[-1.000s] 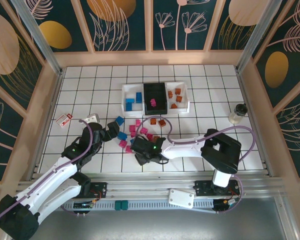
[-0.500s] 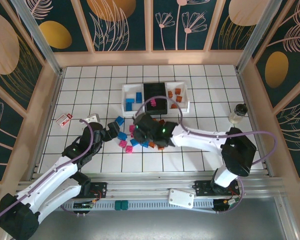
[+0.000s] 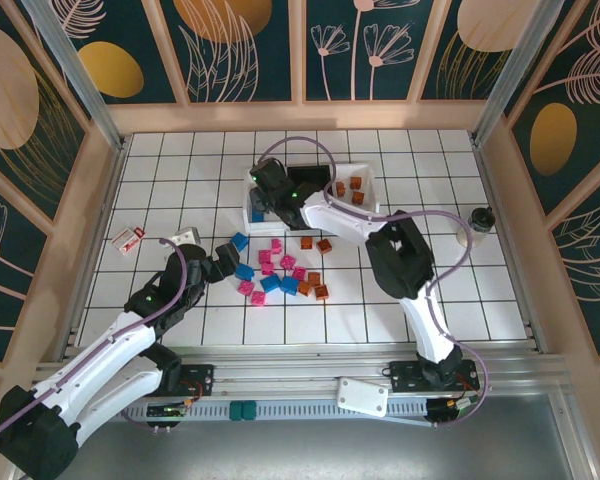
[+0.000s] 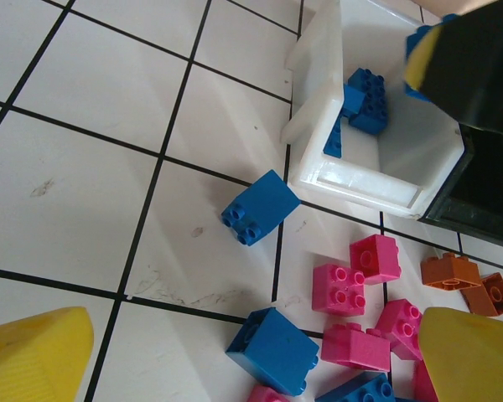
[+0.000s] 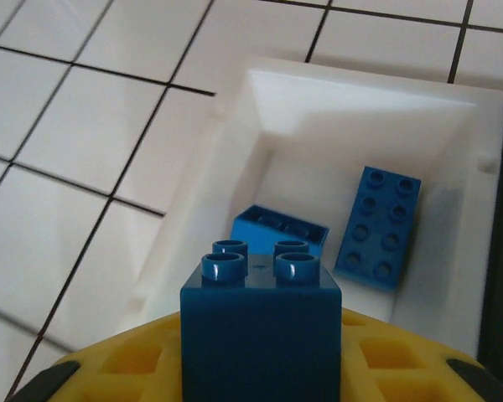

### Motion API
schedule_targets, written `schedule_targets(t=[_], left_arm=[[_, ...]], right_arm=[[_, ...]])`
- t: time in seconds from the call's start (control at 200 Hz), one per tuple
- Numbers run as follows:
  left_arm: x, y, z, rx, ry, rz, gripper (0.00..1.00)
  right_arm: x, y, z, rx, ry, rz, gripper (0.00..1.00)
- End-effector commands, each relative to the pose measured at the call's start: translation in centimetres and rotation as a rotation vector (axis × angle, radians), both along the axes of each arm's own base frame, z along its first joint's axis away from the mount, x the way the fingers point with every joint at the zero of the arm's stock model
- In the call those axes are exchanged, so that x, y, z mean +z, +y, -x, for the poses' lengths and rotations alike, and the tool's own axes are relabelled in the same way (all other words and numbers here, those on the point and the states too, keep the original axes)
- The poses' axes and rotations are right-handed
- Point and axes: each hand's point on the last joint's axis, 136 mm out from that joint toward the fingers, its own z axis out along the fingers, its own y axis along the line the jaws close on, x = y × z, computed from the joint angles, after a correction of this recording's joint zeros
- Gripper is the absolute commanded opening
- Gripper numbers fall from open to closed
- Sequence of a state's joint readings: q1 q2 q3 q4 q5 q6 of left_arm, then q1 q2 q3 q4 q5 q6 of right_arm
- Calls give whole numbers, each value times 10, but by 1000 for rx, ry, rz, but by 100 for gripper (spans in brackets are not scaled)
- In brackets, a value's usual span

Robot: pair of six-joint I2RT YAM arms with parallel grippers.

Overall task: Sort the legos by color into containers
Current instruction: Place the lego in the container, then pick up the lego from the bottom-left of the table.

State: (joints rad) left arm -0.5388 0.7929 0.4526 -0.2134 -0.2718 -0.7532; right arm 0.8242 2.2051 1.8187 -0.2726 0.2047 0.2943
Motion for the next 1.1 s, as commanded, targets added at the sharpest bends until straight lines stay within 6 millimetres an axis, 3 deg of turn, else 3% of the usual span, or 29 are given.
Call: schedule_targets(t=[0.0,0.145,0.23,0.295,0.44,0.551,0.706,0.866,1.096], left_arm=[[7,-2,-2,1,-6,15,98],[3,-7,-2,-23,4,29,99],[1,-14,-2,-57,16,40,99],[-4,-21,-1,-94,34,44,98],[-22,-38,1,-161,102,68,85],[-40,-51,6,-206,156,63,72],[-57,-60,16,-247,207,28,72],[-77,-56,24,-239,261,-32,61],[-96,-59,32,-262,314,-51,53]], right_arm=[[20,-2,-20,-62,-15,-19,41],[25,5,-27,-64,-8,-53,66],[37,4,-23,-56,-21,-72,70],[50,-2,-15,-50,-41,-93,71],[66,-26,15,-39,-58,-158,71],[62,-53,39,-53,-51,-168,71],[53,-86,65,-81,-34,-167,72],[44,-112,82,-111,-13,-185,71],[47,-131,85,-148,-21,-204,71]])
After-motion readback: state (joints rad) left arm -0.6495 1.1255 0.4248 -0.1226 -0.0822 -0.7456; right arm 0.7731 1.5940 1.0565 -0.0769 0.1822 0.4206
